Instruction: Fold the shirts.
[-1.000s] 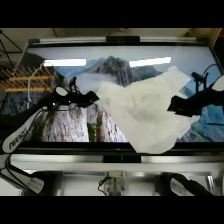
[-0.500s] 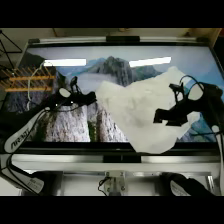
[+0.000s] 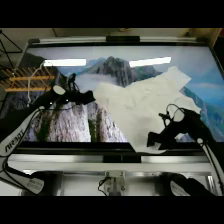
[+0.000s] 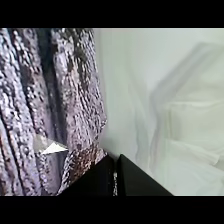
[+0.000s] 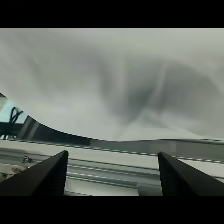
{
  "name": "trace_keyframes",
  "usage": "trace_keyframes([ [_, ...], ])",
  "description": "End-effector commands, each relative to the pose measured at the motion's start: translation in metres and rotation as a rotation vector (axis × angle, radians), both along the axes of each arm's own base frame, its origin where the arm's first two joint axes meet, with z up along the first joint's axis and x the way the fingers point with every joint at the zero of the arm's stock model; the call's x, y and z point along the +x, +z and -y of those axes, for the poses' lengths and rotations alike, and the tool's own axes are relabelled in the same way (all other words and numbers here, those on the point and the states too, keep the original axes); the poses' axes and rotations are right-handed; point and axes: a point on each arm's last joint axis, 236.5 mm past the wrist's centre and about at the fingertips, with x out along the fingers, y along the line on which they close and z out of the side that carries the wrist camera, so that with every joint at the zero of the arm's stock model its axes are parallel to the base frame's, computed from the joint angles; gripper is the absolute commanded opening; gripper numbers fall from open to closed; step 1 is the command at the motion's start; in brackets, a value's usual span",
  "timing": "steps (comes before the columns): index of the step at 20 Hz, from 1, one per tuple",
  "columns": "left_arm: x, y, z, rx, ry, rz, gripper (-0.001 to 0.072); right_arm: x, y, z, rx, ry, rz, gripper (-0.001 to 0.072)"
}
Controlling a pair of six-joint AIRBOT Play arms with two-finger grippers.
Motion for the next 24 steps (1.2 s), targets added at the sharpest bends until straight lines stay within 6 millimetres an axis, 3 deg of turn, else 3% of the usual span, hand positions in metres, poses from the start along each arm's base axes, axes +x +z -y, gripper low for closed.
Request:
trace_keyframes([
  [1, -0.002, 0.006, 0.001, -0.003, -0.017, 0.005, 0.0030, -0.005, -0.008, -0.011, 0.035, -0.048, -0.011, 0.0672],
  [5, -0.002, 0.008, 0.000, -0.001, -0.021, 0.015, 0.0030, -0.011, -0.008, -0.010, 0.003, -0.115, -0.058, 0.0672],
  [8, -0.002, 0.008, 0.000, 0.000, -0.023, 0.018, 0.0031, -0.016, -0.023, -0.011, -0.011, -0.187, -0.068, 0.0672],
  [14, -0.001, 0.008, 0.000, 0.002, -0.026, 0.021, 0.0030, 0.023, -0.038, -0.023, 0.011, -0.392, 0.059, 0.0671],
  [15, -0.001, 0.008, 0.000, 0.002, -0.025, 0.021, 0.0030, 0.028, -0.038, -0.025, 0.018, -0.414, 0.072, 0.0599],
  [16, -0.001, 0.008, 0.000, 0.001, -0.025, 0.021, 0.0030, 0.030, -0.038, -0.026, 0.025, -0.420, 0.076, 0.0412],
  [17, -0.001, 0.009, 0.000, 0.002, -0.025, 0.021, 0.0030, 0.030, -0.038, -0.026, 0.025, -0.419, 0.075, 0.0151],
  [18, -0.001, 0.009, 0.000, 0.002, -0.026, 0.021, 0.0030, 0.030, -0.038, -0.026, 0.025, -0.418, 0.076, 0.0047],
  [21, -0.001, 0.017, -0.001, 0.008, -0.047, 0.052, 0.0029, 0.036, -0.029, -0.028, 0.066, -0.303, 0.135, 0.0046],
  [22, 0.002, 0.029, -0.004, 0.010, -0.051, 0.087, 0.0029, 0.041, -0.018, -0.029, 0.085, -0.248, 0.171, 0.0046],
  [24, 0.012, 0.077, -0.016, 0.023, -0.057, 0.225, 0.0028, 0.068, 0.021, -0.023, 0.090, -0.124, 0.322, 0.0046],
])
